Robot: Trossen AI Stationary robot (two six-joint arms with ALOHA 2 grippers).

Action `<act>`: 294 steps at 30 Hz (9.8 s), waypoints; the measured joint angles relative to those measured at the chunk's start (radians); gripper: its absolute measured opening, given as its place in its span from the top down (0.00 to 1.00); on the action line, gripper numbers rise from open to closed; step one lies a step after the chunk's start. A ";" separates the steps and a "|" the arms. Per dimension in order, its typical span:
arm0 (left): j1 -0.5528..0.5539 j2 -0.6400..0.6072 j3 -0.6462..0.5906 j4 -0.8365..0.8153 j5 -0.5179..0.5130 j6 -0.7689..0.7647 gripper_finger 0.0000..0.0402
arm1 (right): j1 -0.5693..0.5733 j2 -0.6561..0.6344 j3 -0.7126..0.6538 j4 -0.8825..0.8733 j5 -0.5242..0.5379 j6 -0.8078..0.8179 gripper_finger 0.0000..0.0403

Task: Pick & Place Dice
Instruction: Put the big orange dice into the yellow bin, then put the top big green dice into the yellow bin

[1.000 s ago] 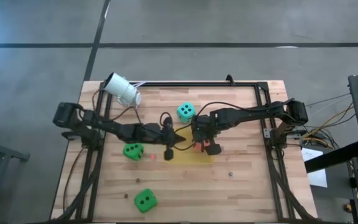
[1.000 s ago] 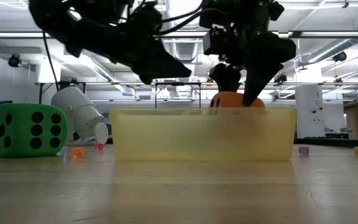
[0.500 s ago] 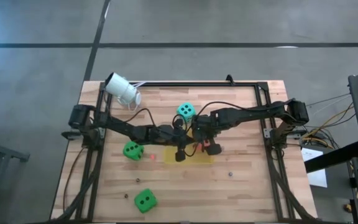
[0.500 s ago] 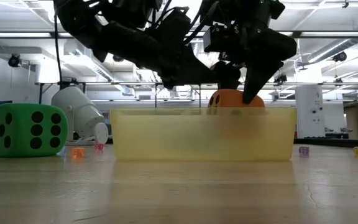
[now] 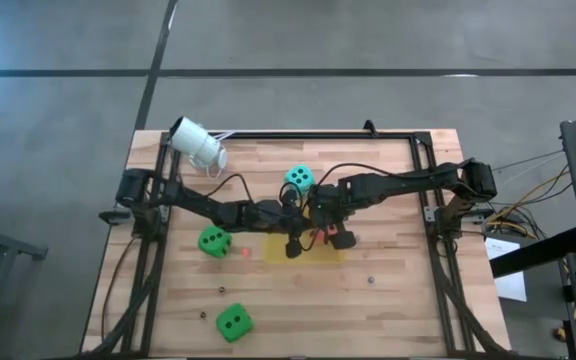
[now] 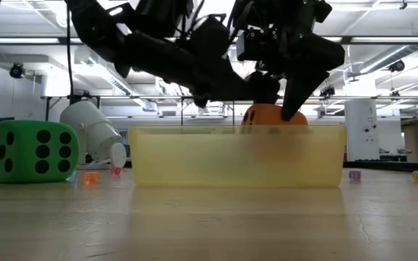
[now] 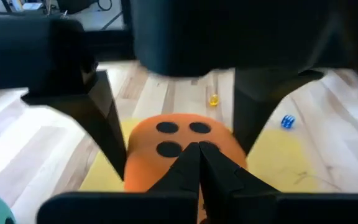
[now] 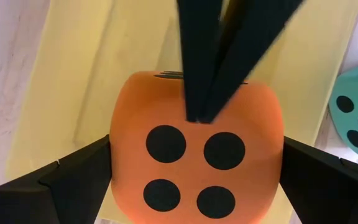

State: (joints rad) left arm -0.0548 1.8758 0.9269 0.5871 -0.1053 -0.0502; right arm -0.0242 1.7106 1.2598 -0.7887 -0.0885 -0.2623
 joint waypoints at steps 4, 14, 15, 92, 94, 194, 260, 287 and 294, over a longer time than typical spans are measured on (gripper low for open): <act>0.004 0.020 0.025 -0.011 0.000 -0.001 0.98 | 0.000 0.001 -0.002 0.010 0.001 0.000 0.01; 0.006 0.032 0.035 -0.057 0.000 -0.004 0.98 | 0.000 -0.001 0.008 0.007 0.001 -0.003 0.01; 0.006 0.042 0.035 -0.059 0.001 -0.005 0.98 | 0.000 -0.001 0.010 0.009 0.002 0.001 0.01; -0.043 -0.874 -0.464 -0.337 -0.138 0.051 0.98 | 0.000 -0.670 -0.335 0.067 0.089 0.124 0.01; -0.043 -0.899 -0.474 -0.346 -0.138 0.051 0.98 | 0.000 -0.670 -0.335 0.067 0.089 0.124 0.01; -0.286 -0.811 -0.005 -1.797 -0.077 -0.866 1.00 | 0.000 -0.662 -0.338 -0.020 0.021 0.112 0.01; -0.179 -0.766 -0.023 -1.660 0.006 -1.293 0.21 | 0.000 -0.662 -0.338 -0.013 0.021 0.105 0.01; -0.179 -0.766 -0.195 -1.530 0.020 -1.308 0.00 | 0.000 -0.662 -0.338 -0.013 0.021 0.105 0.01; -0.179 -0.766 -0.197 -1.526 0.020 -1.317 0.00 | 0.000 -0.662 -0.338 -0.013 0.021 0.105 0.01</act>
State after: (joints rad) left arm -0.2337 1.1103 0.7298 -0.9387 -0.0850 -1.3675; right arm -0.0245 1.0485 0.9215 -0.8017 -0.0671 -0.1570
